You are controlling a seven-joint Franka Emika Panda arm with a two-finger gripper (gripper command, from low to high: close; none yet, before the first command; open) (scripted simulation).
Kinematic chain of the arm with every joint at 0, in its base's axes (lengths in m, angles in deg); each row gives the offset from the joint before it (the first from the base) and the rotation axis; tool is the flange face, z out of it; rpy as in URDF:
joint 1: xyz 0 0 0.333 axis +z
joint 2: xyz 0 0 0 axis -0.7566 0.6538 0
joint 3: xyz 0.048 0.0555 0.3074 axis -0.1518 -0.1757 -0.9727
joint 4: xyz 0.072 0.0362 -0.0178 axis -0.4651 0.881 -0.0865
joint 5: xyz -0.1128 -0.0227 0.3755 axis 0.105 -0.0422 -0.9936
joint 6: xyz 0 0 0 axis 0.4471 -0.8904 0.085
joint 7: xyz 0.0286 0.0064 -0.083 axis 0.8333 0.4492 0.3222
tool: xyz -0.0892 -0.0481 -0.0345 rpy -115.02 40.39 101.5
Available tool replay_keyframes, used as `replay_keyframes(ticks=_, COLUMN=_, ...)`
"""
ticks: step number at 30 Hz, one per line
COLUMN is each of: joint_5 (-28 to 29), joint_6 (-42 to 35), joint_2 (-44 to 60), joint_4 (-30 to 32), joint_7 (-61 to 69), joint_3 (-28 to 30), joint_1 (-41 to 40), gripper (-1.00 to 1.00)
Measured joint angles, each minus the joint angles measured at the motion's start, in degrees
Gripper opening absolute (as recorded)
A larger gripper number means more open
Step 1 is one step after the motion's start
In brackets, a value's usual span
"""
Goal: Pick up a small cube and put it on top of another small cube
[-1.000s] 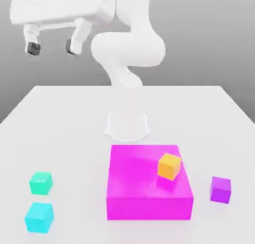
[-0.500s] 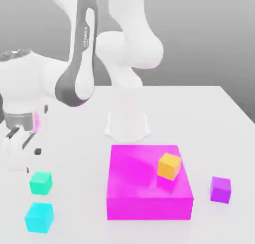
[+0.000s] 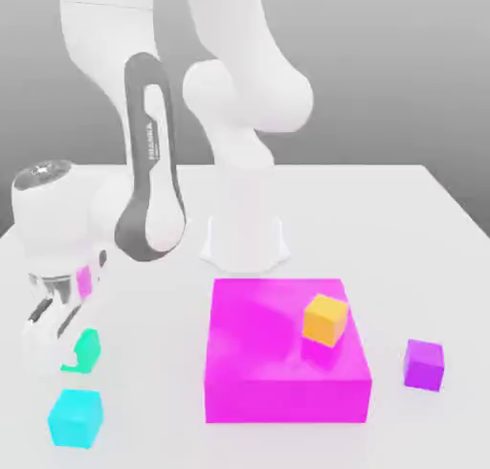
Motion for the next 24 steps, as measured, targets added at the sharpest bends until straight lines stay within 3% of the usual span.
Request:
replay_keyframes(ticks=4, joint_5=2.18, joint_6=-6.49, joint_2=-8.07, joint_4=1.53, joint_7=-2.72, joint_3=0.02, joint_1=1.49, gripper=-1.00)
replay_keyframes(ticks=9, joint_5=1.45, joint_6=-14.30, joint_2=-17.70, joint_4=2.96, joint_7=-10.55, joint_3=-5.52, joint_1=12.92, gripper=-1.00)
replay_keyframes(ticks=20, joint_5=-7.93, joint_6=-30.07, joint_2=-37.18, joint_4=6.36, joint_7=-24.23, joint_3=-21.69, joint_1=32.53, gripper=-1.00)
replay_keyframes(ticks=24, joint_5=-7.77, joint_6=-24.47, joint_2=-33.04, joint_4=7.94, joint_7=-26.34, joint_3=-24.41, joint_1=33.46, gripper=-1.00)
